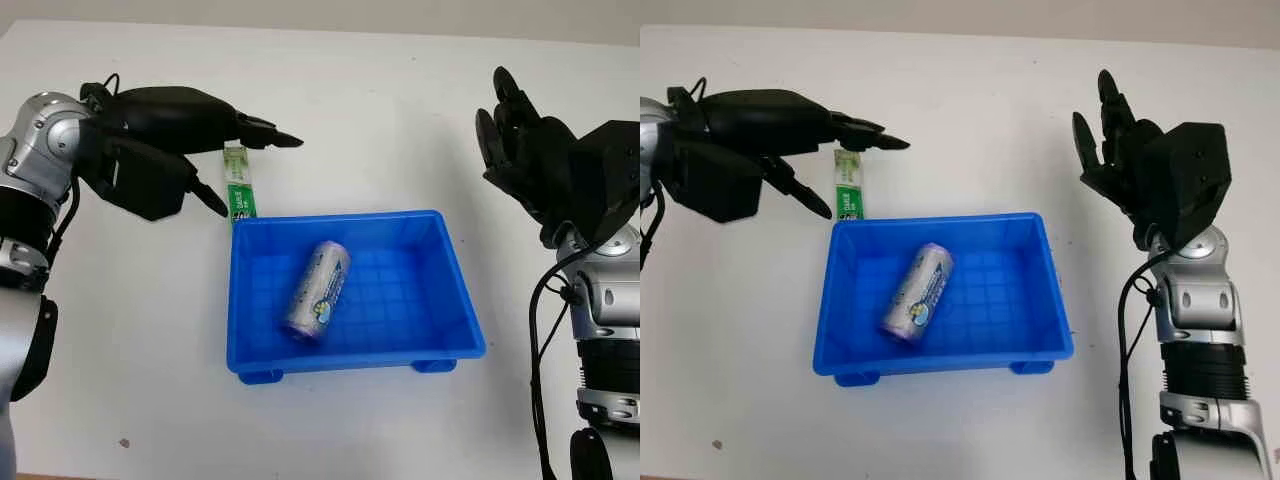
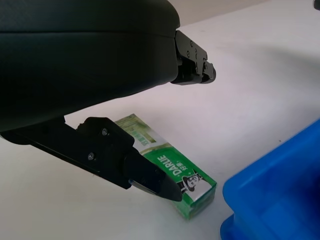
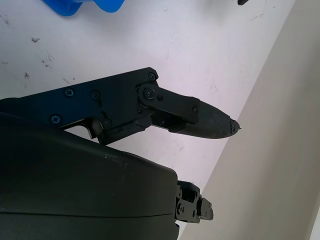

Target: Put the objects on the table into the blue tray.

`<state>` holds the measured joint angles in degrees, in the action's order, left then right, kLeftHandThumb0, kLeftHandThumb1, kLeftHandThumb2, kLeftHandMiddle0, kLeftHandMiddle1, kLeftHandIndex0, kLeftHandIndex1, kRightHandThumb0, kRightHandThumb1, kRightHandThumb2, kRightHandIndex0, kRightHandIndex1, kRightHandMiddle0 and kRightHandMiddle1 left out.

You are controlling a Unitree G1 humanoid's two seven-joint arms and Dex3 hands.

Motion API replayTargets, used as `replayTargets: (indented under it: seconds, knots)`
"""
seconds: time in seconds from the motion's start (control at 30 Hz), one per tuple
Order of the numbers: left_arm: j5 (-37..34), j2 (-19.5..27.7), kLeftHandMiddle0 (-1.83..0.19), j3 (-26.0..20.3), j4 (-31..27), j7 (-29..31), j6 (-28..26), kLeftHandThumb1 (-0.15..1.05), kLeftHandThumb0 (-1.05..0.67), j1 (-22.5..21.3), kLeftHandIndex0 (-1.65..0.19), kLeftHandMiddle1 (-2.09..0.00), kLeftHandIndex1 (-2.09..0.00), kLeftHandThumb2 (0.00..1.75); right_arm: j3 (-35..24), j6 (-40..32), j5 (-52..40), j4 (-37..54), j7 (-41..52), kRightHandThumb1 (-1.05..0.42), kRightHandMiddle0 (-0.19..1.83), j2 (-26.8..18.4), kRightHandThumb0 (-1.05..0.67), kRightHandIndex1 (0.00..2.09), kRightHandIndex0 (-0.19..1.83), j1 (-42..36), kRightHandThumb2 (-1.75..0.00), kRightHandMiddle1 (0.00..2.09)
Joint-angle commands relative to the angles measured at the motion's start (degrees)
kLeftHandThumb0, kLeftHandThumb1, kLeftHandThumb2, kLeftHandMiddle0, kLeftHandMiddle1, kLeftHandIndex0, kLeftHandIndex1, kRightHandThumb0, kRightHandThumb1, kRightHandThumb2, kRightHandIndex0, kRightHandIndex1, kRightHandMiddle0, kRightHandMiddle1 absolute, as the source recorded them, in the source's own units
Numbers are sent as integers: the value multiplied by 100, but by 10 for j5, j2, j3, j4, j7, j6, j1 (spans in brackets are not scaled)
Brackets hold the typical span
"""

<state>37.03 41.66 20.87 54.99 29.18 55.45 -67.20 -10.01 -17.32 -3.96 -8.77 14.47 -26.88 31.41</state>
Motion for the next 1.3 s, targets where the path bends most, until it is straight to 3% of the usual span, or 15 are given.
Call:
replayTargets:
  seconds: [0.0, 0.17, 0.53, 0.63, 0.8, 0.83, 0.87, 0.9, 0.97, 1.03, 1.1, 1.13, 1.17, 1.23, 1.27]
  knots:
    - [34, 17, -18, 21, 6, -45, 29, 83, -19, -12, -22, -7, -9, 5, -7, -4, -5, 13, -2, -105, -19, 2, -64, 0, -19, -6, -68, 0]
    - [99, 23, -22, 53, 18, -128, 54, 83, -16, -17, -26, -7, -10, 6, -7, -5, -10, 10, -2, -105, -19, 2, -64, 0, -19, -5, -66, 3]
    - [236, 38, -28, 135, 12, -269, 54, 100, -10, -31, -29, -8, -11, 10, -9, -6, -18, 12, 4, -105, -19, -2, -63, 2, -19, -7, -69, 5]
    - [291, 39, -36, 166, 5, -347, 35, 104, 2, -33, -38, -11, -16, 18, -9, -10, -20, 13, 5, -105, -19, -3, -63, 2, -18, -6, -69, 5]
    - [389, 35, -45, 232, 13, -502, -11, 105, 1, -47, -44, -14, -31, 19, -10, -14, -25, 15, 9, -105, -19, -1, -62, 3, -19, -6, -69, 5]
    - [408, 34, -37, 246, 16, -541, -22, 102, -8, -50, -37, -72, -79, 12, -10, -15, -25, 16, 9, -105, -19, -1, -63, 2, -19, -6, -69, 5]
    - [426, 32, -29, 261, 21, -581, -34, 102, -11, -53, -31, -99, -102, 9, -10, -16, -26, 17, 9, -105, -19, -1, -63, 2, -19, -6, -68, 5]
    - [444, 27, -23, 276, 35, -635, -47, 102, -15, -55, -28, -144, -124, 7, -10, -18, -27, 18, 10, -105, -19, -1, -63, 2, -19, -6, -68, 5]
    - [471, 18, -65, 303, 66, -715, -75, 104, -31, -61, -21, -196, -175, 8, -8, -20, -26, 21, 13, -105, -19, -3, -64, 1, -19, -7, -69, 4]
    - [485, 9, -77, 324, 92, -759, -94, 104, -41, -68, -18, -206, -200, 11, -8, -21, -26, 23, 15, -105, -19, -3, -64, 1, -19, -8, -69, 3]
    - [493, 1, -78, 342, 113, -779, -113, 105, -49, -75, -22, -209, -208, 17, -8, -21, -25, 26, 13, -105, -19, -2, -63, 0, -19, -9, -69, 4]
    - [490, -1, -83, 345, 124, -771, -120, 105, -51, -79, -26, -209, -208, 20, -8, -21, -25, 27, 14, -105, -19, -2, -64, 1, -19, -9, -69, 4]
    - [491, -3, -68, 350, 131, -769, -131, 105, -53, -82, -16, -209, -207, 24, -8, -18, -27, 26, 17, -105, -19, -3, -64, 1, -19, -10, -69, 4]
    - [490, -5, -65, 359, 140, -771, -145, 105, -54, -87, -8, -209, -202, 26, -9, -14, -27, 25, 21, -105, -19, -4, -64, 0, -19, -10, -69, 3]
    - [489, -5, -67, 362, 145, -774, -151, 105, -53, -88, -7, -209, -188, 25, -10, -17, -27, 27, 19, -105, -19, -2, -64, 0, -19, -10, -69, 3]
